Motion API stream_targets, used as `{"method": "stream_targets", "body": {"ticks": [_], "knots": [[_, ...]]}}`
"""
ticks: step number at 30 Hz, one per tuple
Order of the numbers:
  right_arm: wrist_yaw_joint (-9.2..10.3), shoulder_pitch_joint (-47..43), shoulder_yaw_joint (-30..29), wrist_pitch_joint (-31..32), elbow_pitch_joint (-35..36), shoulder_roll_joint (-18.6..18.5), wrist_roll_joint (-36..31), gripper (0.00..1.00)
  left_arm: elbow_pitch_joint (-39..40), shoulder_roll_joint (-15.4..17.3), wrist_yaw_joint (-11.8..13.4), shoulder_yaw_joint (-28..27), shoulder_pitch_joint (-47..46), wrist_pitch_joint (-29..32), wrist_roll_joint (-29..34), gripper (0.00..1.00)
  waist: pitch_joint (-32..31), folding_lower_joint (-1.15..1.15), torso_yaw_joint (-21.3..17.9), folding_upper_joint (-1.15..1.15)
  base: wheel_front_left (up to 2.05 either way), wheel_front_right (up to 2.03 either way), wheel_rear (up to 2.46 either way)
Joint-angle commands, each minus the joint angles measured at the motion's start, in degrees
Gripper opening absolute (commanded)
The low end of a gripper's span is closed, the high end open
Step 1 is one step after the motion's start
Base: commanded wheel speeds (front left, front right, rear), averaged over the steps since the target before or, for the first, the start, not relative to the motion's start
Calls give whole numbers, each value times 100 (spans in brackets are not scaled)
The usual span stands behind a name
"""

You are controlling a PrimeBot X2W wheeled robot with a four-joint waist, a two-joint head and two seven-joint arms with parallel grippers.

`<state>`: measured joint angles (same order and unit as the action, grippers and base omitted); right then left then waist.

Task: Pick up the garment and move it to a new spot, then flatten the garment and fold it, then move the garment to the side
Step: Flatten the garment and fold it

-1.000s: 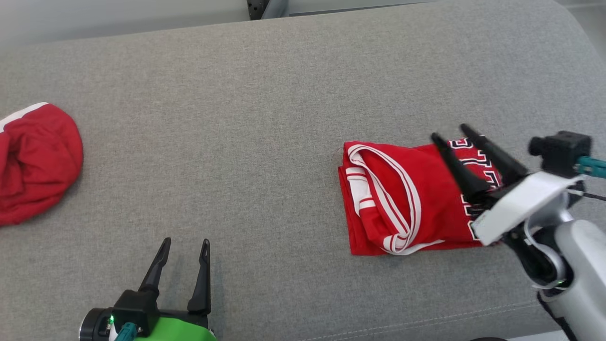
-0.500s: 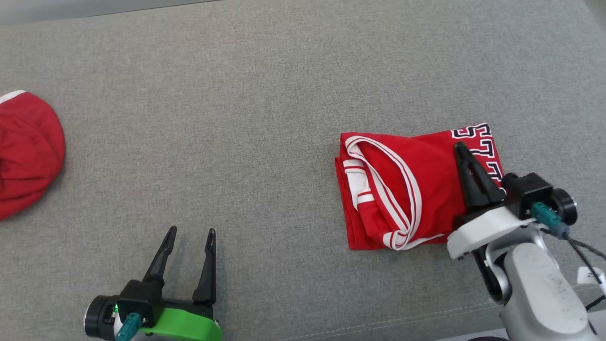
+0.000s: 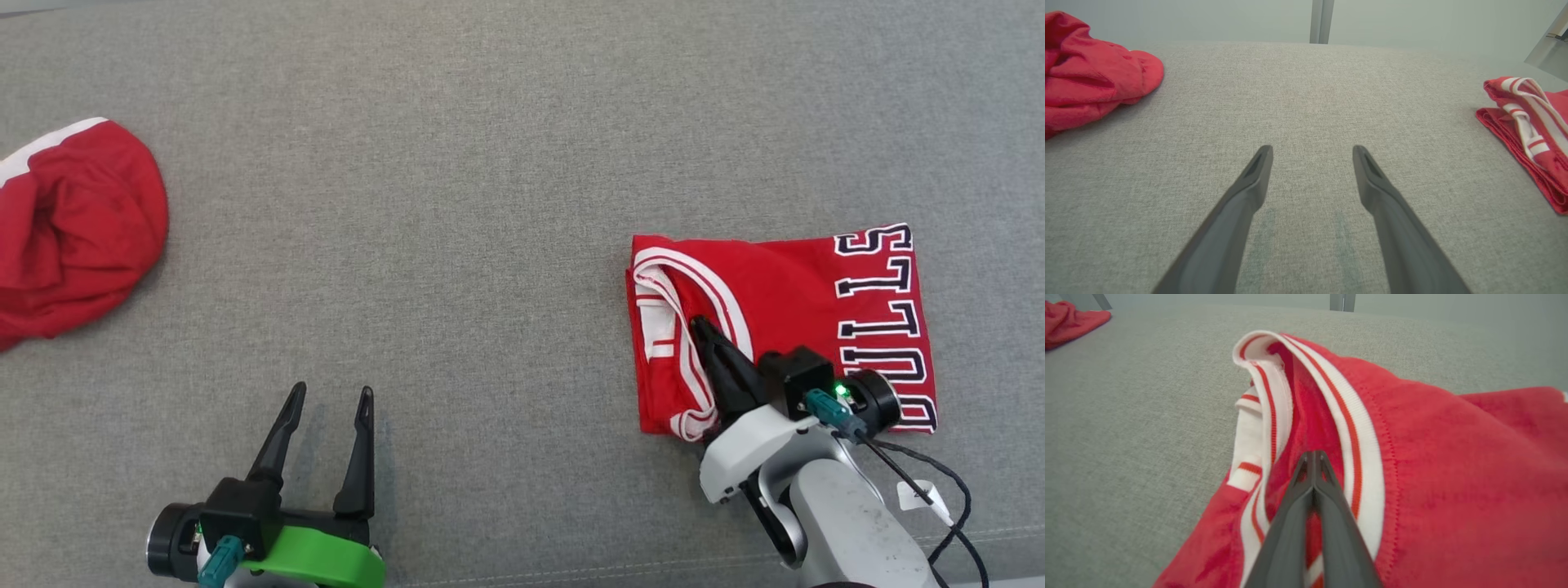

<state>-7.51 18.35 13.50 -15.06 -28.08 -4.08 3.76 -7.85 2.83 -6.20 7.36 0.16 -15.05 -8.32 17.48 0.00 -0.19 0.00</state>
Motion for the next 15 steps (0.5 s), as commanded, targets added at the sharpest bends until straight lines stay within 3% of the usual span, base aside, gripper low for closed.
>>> {"method": "stream_targets", "body": {"ticks": [1, 15], "knots": [[4, 112, 63, -15, -48, 27, 43, 0, 19, 14, 27, 15, -3, -15, -46, 100, 26, 0, 36, 0, 0, 0, 0], [4, 567, 816, -15, -350, 113, 440, 0, -11, 14, 47, 91, -66, -15, -99, 100, -18, 0, 156, 0, 0, 0, 0]]}}
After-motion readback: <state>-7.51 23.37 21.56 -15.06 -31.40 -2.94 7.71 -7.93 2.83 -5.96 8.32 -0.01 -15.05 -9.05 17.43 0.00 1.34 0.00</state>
